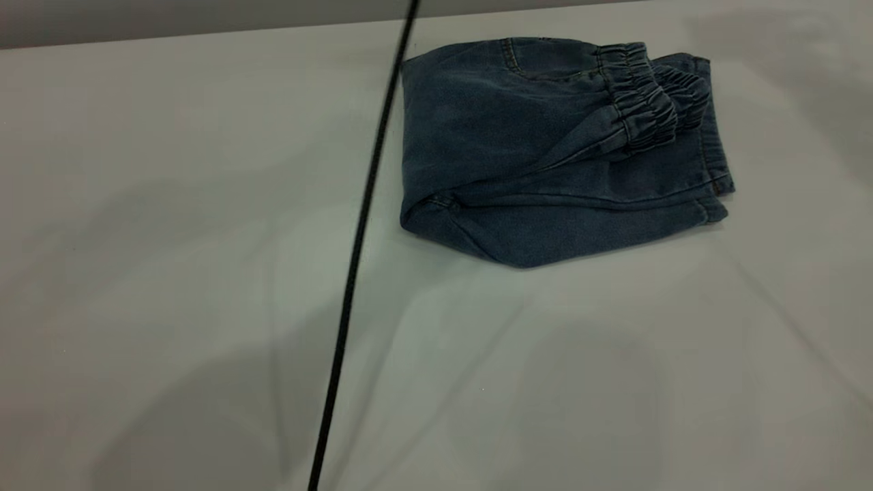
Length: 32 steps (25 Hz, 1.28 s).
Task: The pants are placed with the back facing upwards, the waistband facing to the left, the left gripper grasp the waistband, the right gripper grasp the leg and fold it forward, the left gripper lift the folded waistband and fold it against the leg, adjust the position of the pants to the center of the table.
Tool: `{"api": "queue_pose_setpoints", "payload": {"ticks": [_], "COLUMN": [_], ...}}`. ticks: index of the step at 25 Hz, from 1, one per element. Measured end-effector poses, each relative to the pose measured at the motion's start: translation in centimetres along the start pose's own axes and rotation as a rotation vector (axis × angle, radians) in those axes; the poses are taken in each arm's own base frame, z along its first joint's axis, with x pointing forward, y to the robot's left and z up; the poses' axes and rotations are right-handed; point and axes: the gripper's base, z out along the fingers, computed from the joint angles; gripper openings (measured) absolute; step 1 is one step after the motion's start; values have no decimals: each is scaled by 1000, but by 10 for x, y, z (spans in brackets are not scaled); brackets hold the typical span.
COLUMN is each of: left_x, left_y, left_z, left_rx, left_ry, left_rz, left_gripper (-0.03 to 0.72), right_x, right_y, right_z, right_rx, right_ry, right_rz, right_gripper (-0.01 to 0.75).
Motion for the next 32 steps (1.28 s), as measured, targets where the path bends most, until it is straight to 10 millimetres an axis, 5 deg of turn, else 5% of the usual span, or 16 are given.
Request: {"api": "queue_pose_setpoints", "payload": {"ticks": [7,13,18,25,32], "left_x": [28,31,34,50,61], "left_y": [7,9,11,12,11], "left_z": [42,61,80,111,121], "left_rx": [-62,-82,-94,-91,-82], "left_ry": [189,162,117,154,225], "left_rz": [-33,-19,-11,-10,-14], "left_gripper": [536,536,536,536,536], "right_x": [-39,-39,-25,-11,-11], "right_y": [63,112,132,131,132], "right_z": [-116,-196,-233,-264,-269], "right_rx": [-143,-267,-318,-319,-339], "right_ry": [-223,-306,-281,-276,-285], "right_rz": [-65,-148,-177,-175,-172], "right_gripper": [447,447,447,447,447]}}
